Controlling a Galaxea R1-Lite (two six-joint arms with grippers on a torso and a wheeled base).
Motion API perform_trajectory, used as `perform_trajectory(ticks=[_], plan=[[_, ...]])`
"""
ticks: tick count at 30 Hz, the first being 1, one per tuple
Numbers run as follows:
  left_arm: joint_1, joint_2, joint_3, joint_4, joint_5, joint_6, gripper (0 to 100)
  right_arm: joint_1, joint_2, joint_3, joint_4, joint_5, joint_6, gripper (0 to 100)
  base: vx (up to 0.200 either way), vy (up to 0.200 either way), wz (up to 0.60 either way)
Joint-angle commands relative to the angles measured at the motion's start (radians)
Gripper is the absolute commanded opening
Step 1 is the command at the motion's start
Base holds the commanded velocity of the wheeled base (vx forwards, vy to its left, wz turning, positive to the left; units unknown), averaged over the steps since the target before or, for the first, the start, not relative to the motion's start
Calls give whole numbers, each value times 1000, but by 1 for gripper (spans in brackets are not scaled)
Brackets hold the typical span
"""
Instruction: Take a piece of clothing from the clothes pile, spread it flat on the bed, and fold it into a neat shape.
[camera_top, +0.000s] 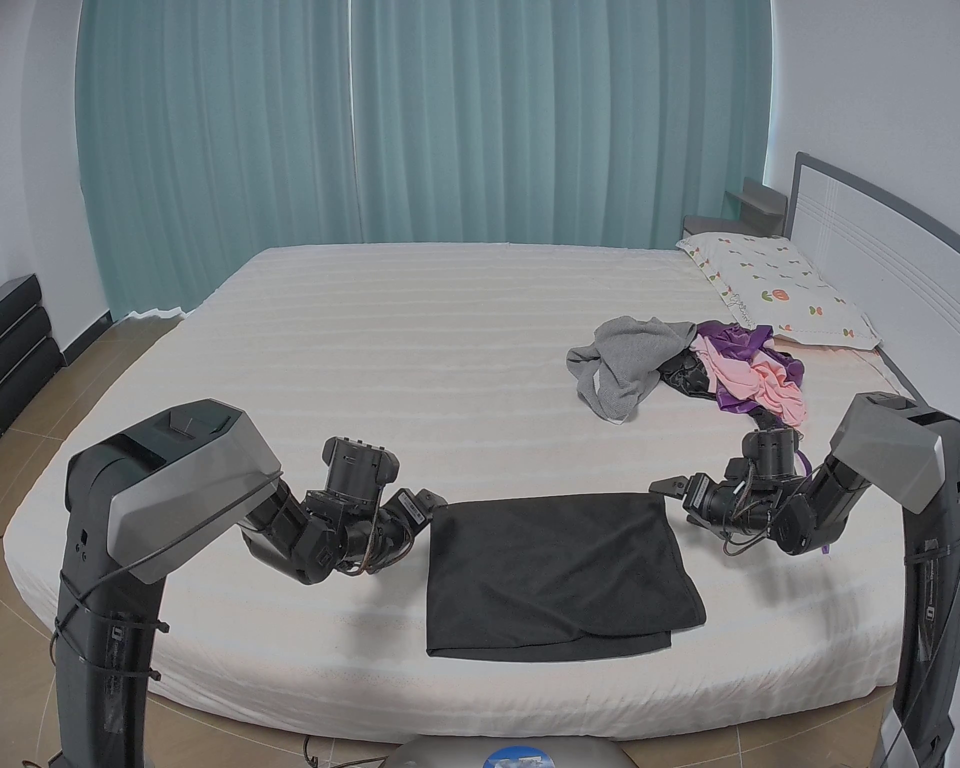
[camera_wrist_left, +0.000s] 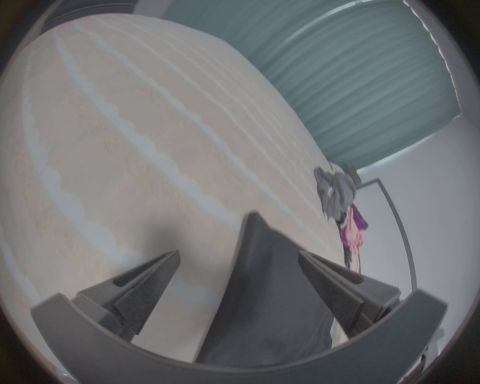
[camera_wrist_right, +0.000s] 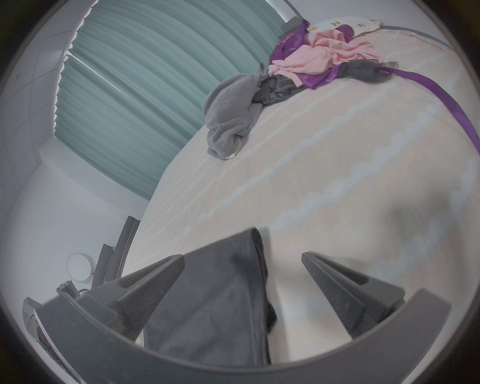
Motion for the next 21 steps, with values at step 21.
perform_trajectory(ticks=[21], plan=[[-104, 23, 123, -141, -21, 260, 100, 19, -208, 584, -425, 1, 153, 100, 0, 0, 0]])
